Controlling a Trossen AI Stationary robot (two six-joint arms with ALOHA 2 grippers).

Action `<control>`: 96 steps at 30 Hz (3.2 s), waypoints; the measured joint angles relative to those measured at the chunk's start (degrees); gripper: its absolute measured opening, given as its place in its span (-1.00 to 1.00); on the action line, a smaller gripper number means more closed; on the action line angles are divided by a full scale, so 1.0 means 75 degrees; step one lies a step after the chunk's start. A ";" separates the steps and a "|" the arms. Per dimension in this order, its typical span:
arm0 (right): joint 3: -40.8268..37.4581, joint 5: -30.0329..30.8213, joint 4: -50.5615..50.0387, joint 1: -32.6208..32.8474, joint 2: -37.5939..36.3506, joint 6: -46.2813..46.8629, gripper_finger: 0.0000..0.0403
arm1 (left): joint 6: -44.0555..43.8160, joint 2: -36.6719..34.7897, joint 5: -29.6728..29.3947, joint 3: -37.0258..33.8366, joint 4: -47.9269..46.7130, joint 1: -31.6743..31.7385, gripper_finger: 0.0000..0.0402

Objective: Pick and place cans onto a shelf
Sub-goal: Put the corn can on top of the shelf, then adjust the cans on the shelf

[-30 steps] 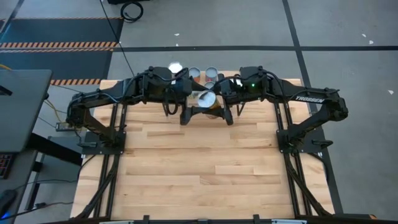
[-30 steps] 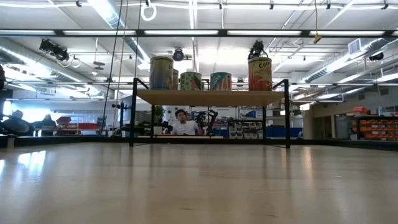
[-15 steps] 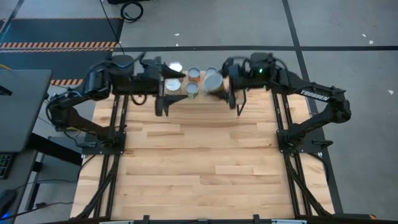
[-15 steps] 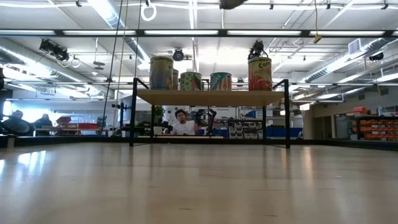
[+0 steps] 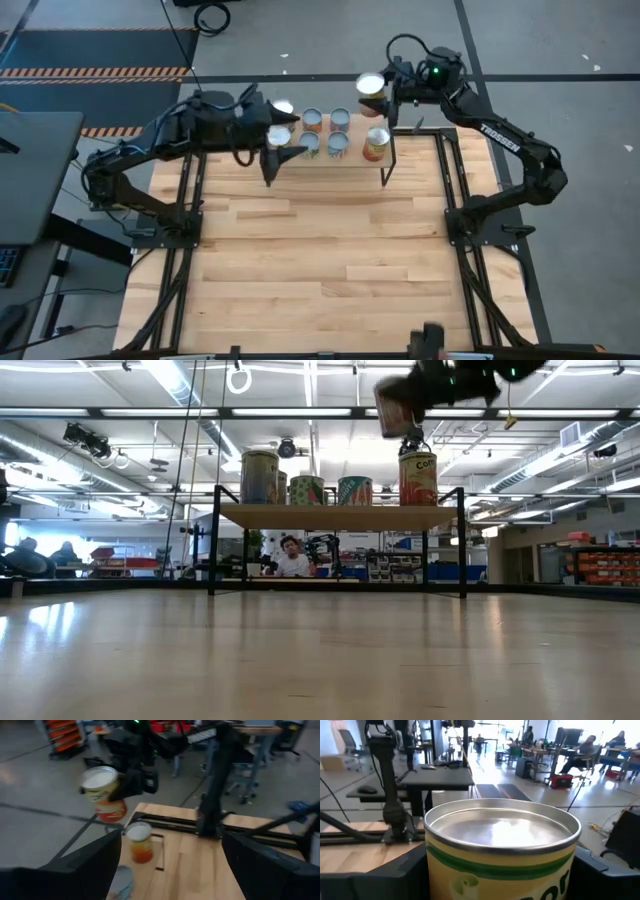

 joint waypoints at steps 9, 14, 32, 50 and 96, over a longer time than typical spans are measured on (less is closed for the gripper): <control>-0.1342 -0.2487 0.2247 -0.1674 0.0958 0.0632 0.53 | -0.0138 0.0399 -0.0001 0.0002 0.0048 0.1018 0.73; -0.1346 -0.3746 0.3075 -0.2020 0.1656 0.0773 0.53 | -0.0071 0.0638 -0.0004 0.0002 0.0164 0.1415 0.73; -0.1250 -0.6079 0.6255 -0.2246 0.3558 0.2470 0.53 | 0.0093 0.1241 -0.0001 0.0002 0.0455 0.2063 0.73; -0.1253 -0.5726 0.6418 -0.2217 0.3860 0.2178 0.70 | 0.0289 0.1317 0.0506 0.0002 0.0268 0.2097 0.73; 0.2821 0.2876 -0.4992 0.1803 0.2853 -0.1072 0.72 | -0.0656 0.0352 0.1520 0.0005 0.0148 0.1769 0.73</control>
